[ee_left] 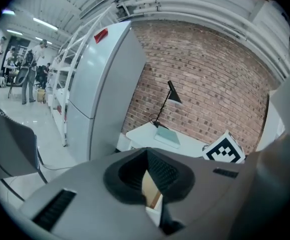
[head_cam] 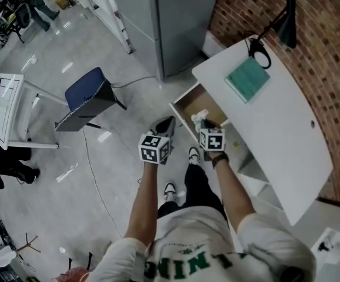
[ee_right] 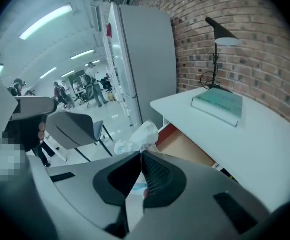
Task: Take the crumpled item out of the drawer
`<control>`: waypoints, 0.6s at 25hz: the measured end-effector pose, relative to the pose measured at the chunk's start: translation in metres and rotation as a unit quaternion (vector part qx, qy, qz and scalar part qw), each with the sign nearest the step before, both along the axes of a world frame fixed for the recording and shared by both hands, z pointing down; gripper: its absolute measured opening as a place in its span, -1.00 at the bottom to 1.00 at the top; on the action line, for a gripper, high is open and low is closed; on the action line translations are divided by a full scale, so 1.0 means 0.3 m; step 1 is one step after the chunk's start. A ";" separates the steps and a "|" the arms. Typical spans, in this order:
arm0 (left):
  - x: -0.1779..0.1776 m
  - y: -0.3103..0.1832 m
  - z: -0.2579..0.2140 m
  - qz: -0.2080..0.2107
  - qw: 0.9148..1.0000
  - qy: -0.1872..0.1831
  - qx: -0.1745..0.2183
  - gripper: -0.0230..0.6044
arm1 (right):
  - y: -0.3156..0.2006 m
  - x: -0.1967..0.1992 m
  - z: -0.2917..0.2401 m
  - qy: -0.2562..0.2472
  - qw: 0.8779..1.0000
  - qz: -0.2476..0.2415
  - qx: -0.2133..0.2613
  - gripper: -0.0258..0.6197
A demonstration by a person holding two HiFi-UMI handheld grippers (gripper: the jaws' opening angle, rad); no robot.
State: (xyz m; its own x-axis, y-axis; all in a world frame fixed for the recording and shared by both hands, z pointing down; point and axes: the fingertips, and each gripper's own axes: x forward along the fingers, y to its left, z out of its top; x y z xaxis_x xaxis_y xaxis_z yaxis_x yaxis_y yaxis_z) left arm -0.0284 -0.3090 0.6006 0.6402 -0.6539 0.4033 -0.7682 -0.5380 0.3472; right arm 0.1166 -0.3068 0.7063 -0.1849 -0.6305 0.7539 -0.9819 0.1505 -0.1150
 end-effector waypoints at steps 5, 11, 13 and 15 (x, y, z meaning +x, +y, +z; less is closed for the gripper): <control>-0.020 0.074 -0.132 -0.002 0.999 0.000 0.041 -0.95 | 0.064 -0.006 -0.192 0.002 0.998 0.009 0.064 -0.88; -0.060 0.167 -0.292 -0.008 0.996 0.008 0.086 -0.95 | 0.153 -0.028 -0.423 -0.020 0.991 0.021 0.134 -0.89; -0.077 0.201 -0.347 -0.017 0.995 0.015 0.098 -0.95 | 0.183 -0.020 -0.489 -0.019 0.987 0.029 0.158 -0.89; -0.093 0.222 -0.407 -0.026 0.993 0.018 0.116 -0.95 | 0.203 -0.022 -0.567 -0.024 0.981 0.036 0.187 -0.89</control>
State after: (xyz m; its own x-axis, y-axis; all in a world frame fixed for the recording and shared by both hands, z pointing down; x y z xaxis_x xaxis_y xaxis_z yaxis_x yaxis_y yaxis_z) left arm -0.0561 -0.2425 0.4784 0.6138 -0.7592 0.2164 -0.7868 -0.5659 0.2463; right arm 0.1099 -0.2458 0.5361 -0.1604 -0.8740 0.4586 -0.9862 0.1221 -0.1121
